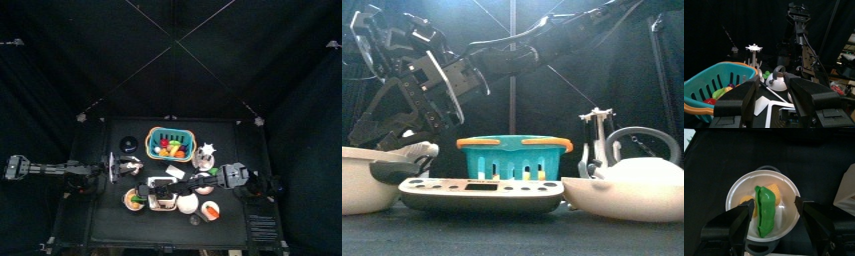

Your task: Grab carrot

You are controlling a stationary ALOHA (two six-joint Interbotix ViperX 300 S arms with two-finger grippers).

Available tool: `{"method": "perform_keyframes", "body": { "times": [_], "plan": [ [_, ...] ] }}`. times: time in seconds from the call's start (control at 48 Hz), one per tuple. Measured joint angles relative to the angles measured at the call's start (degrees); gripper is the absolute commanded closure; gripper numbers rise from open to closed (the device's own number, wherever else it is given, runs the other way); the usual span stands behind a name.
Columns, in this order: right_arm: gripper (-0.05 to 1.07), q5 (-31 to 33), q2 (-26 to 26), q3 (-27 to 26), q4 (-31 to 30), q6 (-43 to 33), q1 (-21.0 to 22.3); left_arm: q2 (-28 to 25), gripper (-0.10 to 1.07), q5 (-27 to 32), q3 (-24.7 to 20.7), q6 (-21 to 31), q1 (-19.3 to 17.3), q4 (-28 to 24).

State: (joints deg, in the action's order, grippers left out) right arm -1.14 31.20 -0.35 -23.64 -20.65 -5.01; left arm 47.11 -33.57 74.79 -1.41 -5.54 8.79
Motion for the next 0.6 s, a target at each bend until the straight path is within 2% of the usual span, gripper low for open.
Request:
{"method": "perform_keyframes", "body": {
  "times": [0.083,0.146,0.25,0.333,0.438,0.521,0.604],
  "plan": [
    [0.07,5.19,-3.87,3.6,0.09,-0.35,-0.7,-0.09,0.16,0.09,0.0,0.0,-0.09,0.0],
    [0.07,9.14,-10.55,8.44,0.62,-0.88,-1.58,-0.09,0.15,0.26,0.09,0.09,-0.09,0.0],
    [0.07,10.28,-19.6,17.4,4.04,-1.05,-4.31,0.0,0.16,1.58,0.09,0.09,-0.35,0.0],
    [0.07,10.63,-25.49,24.79,10.28,-1.05,-6.15,-0.09,0.16,1.85,0.09,0.09,-0.53,0.0],
    [0.07,12.22,-30.5,32.43,19.07,-1.14,-8.0,-0.09,0.16,1.93,0.09,0.09,-0.53,0.0],
    [0.07,15.56,-34.1,36.47,25.93,-0.97,-9.4,-0.09,0.16,1.93,0.09,0.09,-0.62,0.09],
    [0.07,21.09,-37.44,39.81,35.77,-1.32,-11.51,-0.26,0.16,1.93,0.09,0.09,-0.7,0.0]
  ]
}}
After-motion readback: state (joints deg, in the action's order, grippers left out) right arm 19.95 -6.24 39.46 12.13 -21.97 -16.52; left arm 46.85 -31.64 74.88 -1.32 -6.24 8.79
